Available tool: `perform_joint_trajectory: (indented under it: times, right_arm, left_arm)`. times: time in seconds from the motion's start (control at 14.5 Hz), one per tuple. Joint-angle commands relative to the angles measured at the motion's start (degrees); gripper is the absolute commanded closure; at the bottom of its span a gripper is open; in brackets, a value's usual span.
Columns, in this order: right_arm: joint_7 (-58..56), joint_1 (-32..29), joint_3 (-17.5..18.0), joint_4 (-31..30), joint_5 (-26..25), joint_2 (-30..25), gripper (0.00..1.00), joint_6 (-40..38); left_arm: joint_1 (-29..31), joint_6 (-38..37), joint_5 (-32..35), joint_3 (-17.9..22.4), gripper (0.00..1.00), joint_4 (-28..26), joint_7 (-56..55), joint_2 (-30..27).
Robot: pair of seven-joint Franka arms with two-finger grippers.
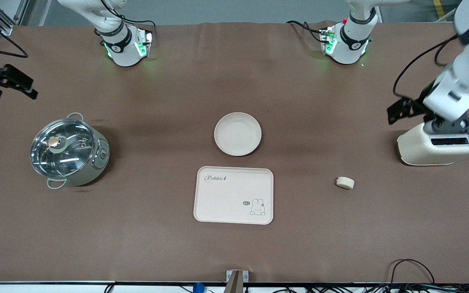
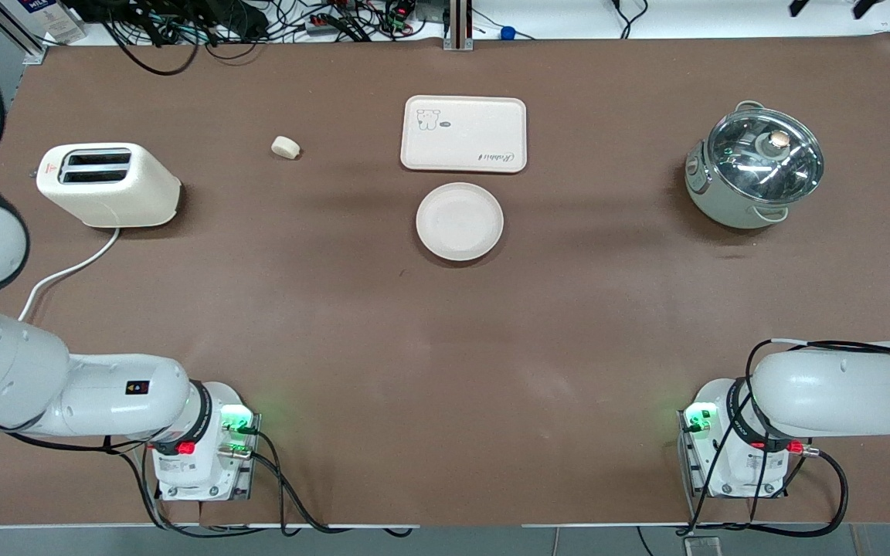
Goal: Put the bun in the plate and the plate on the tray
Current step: 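Reach the left gripper to the bun while the right gripper approaches the plate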
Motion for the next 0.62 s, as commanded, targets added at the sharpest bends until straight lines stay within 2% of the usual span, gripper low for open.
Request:
perform_joint_trajectory:
  times: [0.0,0.07,0.34,0.55]
  right_arm:
    - [1.47,5.9,-0.24,-1.96,2.9,2.94,0.0,0.54]
    - [2.43,8.1,-0.24,-2.4,4.65,5.4,0.0,1.5]
    - [9.37,17.68,-0.24,-11.44,9.49,12.08,0.0,20.54]
    - [10.18,23.4,-0.24,-16.89,17.21,18.41,0.0,32.76]
  left_arm:
    - [-0.21,5.8,-0.67,-0.25,0.0,-3.24,-8.2,3.2]
    - [-0.21,7.74,-0.75,-0.25,0.0,-4.04,-9.54,4.96]
    - [0.06,18.89,-0.23,-0.16,0.0,-8.17,-18.84,13.48]
    - [0.06,25.84,-0.23,0.01,0.0,-7.83,-26.84,20.95]
